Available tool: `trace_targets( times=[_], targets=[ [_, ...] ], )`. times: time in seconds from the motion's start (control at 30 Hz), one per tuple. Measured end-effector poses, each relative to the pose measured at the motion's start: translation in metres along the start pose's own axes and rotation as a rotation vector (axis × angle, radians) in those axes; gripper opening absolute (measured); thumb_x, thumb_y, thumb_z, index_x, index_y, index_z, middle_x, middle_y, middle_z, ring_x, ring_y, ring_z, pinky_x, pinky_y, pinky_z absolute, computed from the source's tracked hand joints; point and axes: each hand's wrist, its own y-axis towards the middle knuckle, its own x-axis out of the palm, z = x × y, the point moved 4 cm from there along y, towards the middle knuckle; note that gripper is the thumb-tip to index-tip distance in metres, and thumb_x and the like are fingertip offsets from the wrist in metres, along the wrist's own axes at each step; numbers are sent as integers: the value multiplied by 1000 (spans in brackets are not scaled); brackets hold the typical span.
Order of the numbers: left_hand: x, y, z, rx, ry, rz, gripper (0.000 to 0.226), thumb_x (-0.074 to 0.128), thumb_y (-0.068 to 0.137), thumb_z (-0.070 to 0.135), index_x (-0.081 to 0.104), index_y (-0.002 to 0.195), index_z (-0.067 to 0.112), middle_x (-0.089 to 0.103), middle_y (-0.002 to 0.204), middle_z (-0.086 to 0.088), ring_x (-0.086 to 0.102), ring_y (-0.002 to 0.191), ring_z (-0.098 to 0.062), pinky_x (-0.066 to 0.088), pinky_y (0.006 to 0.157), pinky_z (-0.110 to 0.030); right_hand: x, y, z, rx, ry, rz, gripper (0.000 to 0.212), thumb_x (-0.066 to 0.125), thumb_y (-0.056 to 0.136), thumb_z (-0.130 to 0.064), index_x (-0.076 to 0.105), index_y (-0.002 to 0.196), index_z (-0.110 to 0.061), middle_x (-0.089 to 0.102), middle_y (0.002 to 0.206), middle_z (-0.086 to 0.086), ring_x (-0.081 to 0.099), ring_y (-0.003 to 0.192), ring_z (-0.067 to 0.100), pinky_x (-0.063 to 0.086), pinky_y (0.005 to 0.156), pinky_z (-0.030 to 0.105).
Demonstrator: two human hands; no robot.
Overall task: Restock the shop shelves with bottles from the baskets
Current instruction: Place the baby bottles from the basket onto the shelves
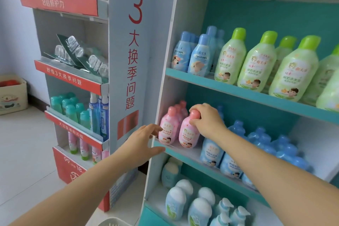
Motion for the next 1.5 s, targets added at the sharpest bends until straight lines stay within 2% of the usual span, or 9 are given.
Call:
trace_targets(
  times=[0.17,0.4,0.53,0.77,0.93,1.13,1.2,1.27,1.5],
  targets=[
    [8,4,-15,-10,-7,-27,46,65,84,37,44,124,32,49,118,14,48,106,-5,41,91,-18,22,15,12,66,-91,-17,26,56,89,-16,61,114,-19,61,111,11,57,101,30,49,87,38],
    [17,0,-25,-51,2,-45,44,61,86,40,44,125,33,47,116,16,48,106,-4,41,91,-19,36,22,13,56,-191,-32,21,49,92,-18,62,109,-15,62,104,12,59,92,30,50,77,36],
    [18,-2,-26,-60,-1,-39,42,61,86,39,45,125,33,48,118,15,47,106,-3,42,92,-19,35,24,12,19,-223,-54,21,49,93,-19,63,106,-12,52,116,14,56,94,30,46,75,35],
    [10,2,-14,-30,-18,-13,42,61,85,40,46,124,33,45,114,19,48,108,-3,41,89,-16,28,20,13,7,-165,-33,30,48,94,-21,54,124,-18,43,131,9,53,109,29,45,88,35],
    [2,3,-3,-17,-8,-7,44,63,84,39,48,124,30,51,119,14,49,104,-3,42,90,-17,17,10,11,-4,-134,20,29,51,93,-24,56,121,-18,46,127,7,51,111,25,41,90,33],
    [7,-22,-10,-68,-18,-47,44,63,85,37,50,126,24,54,121,6,53,106,-11,47,94,-29,26,-38,0,-135,-11,95,30,55,90,-15,60,119,-13,48,130,9,48,118,25,35,96,30],
    [15,-37,-19,-97,-18,-68,44,63,86,35,50,125,21,54,120,5,53,105,-12,45,92,-26,47,-67,1,-175,28,49,32,58,89,-16,59,120,-12,49,127,7,50,114,24,37,94,31],
    [28,-55,-33,-136,-20,-103,44,63,86,32,51,125,18,55,118,3,53,105,-12,44,91,-25,82,-99,10,-175,60,-89,34,57,91,-20,55,124,-13,49,124,4,51,110,21,39,93,31],
    [105,-118,-131,-342,47,-342,46,64,85,35,51,126,19,57,122,0,54,103,-15,45,90,-26,226,-184,75,10,18,-560,47,57,91,-29,43,136,-22,41,136,-2,47,120,18,39,99,32]
  ],
)
